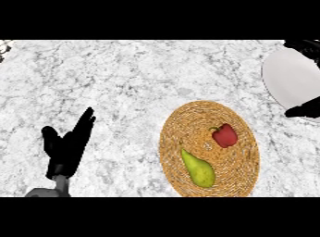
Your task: Pick the bell pepper from the placemat and place it in the plate
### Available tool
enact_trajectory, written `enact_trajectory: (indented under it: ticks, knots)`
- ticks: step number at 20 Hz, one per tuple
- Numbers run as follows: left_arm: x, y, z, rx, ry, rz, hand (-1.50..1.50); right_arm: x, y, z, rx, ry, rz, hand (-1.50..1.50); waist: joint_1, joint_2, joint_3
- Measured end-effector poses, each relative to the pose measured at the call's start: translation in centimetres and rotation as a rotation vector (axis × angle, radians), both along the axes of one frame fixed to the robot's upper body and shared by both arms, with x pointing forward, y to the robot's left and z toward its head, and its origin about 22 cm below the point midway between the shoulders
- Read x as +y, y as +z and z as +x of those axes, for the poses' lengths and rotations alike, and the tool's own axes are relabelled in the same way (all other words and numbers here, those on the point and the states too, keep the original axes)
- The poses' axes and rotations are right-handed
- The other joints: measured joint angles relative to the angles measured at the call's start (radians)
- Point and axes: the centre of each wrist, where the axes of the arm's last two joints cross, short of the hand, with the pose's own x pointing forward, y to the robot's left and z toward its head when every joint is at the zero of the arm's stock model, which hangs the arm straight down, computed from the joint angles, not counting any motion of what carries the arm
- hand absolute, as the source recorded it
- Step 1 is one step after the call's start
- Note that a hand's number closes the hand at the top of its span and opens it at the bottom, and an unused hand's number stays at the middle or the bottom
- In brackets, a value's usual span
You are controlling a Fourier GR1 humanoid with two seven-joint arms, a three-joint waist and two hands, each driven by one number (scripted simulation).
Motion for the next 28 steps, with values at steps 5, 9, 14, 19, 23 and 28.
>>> enact_trajectory:
  ticks: [5, 9, 14, 19, 23, 28]
  knots:
    - [0.8, -0.1, -0.4, 0.004, 0.011, -0.006, 0.00, 1.0, 1.8, -0.3, 0.009, 0.066, -0.251, -1.50, -0.011, -0.005, -0.001]
    - [0.8, -0.3, -0.9, 0.000, 0.020, 0.001, 0.00, 3.0, 1.8, -1.0, 0.018, 0.087, -0.387, -1.50, -0.020, -0.008, -0.001]
    - [0.5, -0.4, -0.8, 0.002, 0.016, -0.001, 0.00, 5.8, 0.2, -2.1, 0.029, 0.091, -0.473, -1.50, -0.022, -0.009, 0.001]
    - [0.2, -0.3, -0.6, 0.013, 0.014, -0.004, 0.00, 7.7, -0.9, -3.4, 0.032, 0.063, -0.535, -1.50, -0.022, -0.009, 0.001]
    - [0.3, -0.2, -0.6, 0.017, 0.019, -0.007, 0.00, 8.9, -1.9, -4.4, 0.072, 0.071, -0.584, -1.50, -0.022, -0.008, 0.000]
    - [0.4, -0.4, -0.6, 0.010, 0.015, -0.006, 0.00, 10.1, -3.3, -5.1, 0.102, 0.093, -0.602, -1.50, -0.020, -0.008, 0.001]
